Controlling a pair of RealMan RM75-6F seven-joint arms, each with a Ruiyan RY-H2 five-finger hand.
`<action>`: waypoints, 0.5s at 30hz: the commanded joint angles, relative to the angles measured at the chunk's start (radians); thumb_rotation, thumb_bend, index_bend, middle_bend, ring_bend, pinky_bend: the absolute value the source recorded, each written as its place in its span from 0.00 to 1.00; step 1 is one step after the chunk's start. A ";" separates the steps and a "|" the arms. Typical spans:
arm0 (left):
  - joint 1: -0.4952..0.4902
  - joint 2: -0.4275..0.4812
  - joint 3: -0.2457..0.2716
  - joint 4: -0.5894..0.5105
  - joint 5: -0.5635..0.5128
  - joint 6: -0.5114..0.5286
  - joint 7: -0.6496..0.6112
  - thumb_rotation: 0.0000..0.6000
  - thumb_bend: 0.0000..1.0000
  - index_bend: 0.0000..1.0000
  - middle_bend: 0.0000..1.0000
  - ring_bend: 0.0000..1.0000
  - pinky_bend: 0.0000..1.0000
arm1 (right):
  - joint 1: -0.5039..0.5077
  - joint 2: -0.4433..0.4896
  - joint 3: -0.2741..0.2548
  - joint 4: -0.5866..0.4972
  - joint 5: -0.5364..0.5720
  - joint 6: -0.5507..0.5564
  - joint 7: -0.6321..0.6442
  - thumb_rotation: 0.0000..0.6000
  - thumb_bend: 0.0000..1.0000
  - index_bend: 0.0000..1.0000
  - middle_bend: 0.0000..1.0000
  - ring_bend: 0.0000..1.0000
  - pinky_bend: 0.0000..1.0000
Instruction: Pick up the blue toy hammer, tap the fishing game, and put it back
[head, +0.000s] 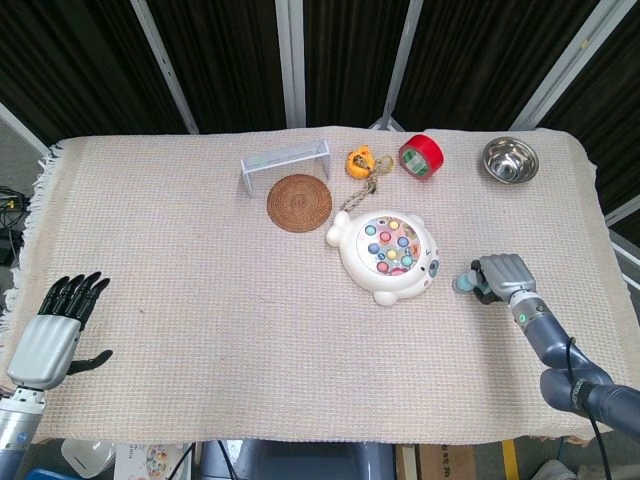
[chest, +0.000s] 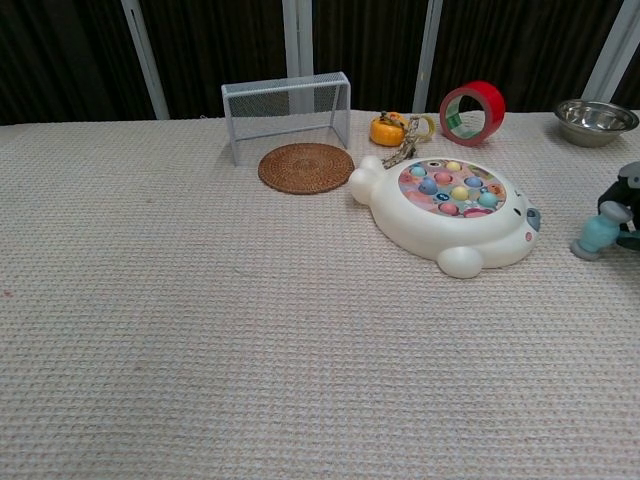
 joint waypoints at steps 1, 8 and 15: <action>0.000 0.000 -0.001 0.000 -0.001 0.000 0.000 1.00 0.04 0.00 0.00 0.00 0.00 | -0.004 -0.001 0.004 0.002 -0.004 -0.002 0.003 1.00 0.49 0.66 0.60 0.43 0.39; -0.001 -0.001 -0.002 0.001 -0.001 -0.002 0.000 1.00 0.04 0.00 0.00 0.00 0.00 | -0.013 -0.003 0.014 0.005 -0.010 -0.011 0.003 1.00 0.39 0.63 0.58 0.41 0.37; -0.001 -0.003 -0.002 0.003 -0.001 -0.002 -0.002 1.00 0.04 0.00 0.00 0.00 0.00 | -0.018 -0.004 0.023 0.007 -0.005 -0.022 -0.004 1.00 0.30 0.60 0.56 0.39 0.34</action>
